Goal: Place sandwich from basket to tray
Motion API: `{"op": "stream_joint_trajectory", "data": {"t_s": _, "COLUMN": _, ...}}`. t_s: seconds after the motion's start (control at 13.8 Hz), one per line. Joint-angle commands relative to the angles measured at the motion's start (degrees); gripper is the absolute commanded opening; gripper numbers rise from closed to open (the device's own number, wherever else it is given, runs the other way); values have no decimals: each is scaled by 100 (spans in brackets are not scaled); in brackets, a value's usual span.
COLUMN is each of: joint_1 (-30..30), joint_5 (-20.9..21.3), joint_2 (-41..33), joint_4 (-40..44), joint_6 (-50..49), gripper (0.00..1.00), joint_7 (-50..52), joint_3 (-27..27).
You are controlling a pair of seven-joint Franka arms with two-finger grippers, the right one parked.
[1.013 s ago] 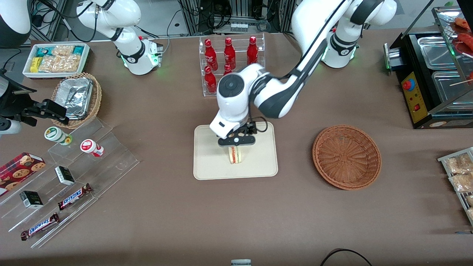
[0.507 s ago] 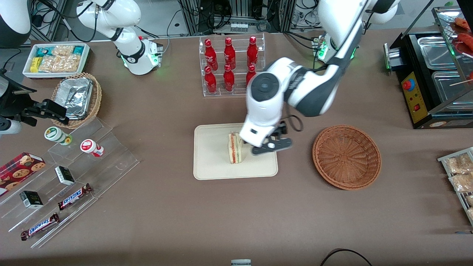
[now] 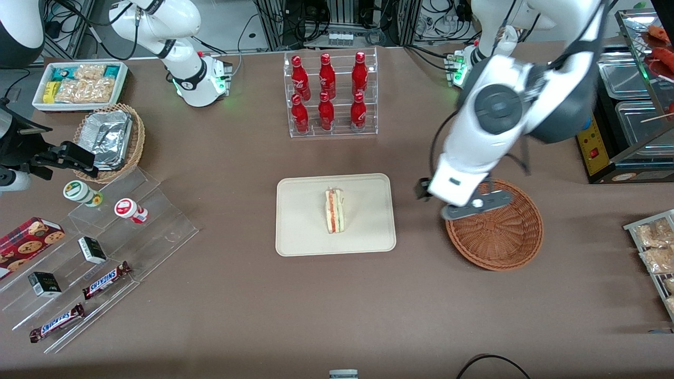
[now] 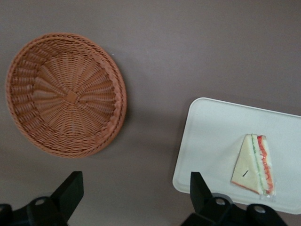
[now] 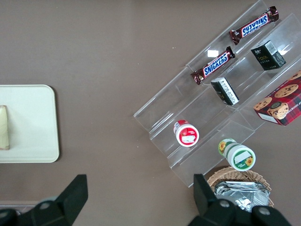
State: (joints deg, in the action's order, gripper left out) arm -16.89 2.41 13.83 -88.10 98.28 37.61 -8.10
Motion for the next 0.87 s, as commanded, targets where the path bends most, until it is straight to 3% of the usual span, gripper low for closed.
{"op": "stream_joint_trajectory", "data": {"t_s": 0.0, "joint_1": 579, "joint_5": -301, "joint_2": -546, "joint_4": -242, "joint_6": -474, "gripper": 100, "joint_7": -927, "joint_3": -60}}
{"op": "stream_joint_trajectory", "data": {"t_s": 0.58, "joint_1": 2056, "joint_5": -452, "joint_2": -1276, "joint_4": -339, "joint_6": -1214, "gripper": 100, "joint_7": -3091, "joint_3": -52}}
{"op": "stream_joint_trajectory", "data": {"t_s": 0.8, "joint_1": 2409, "joint_5": -391, "joint_2": -1348, "joint_4": -312, "joint_6": -1197, "gripper": 100, "joint_7": -3418, "joint_3": -43}}
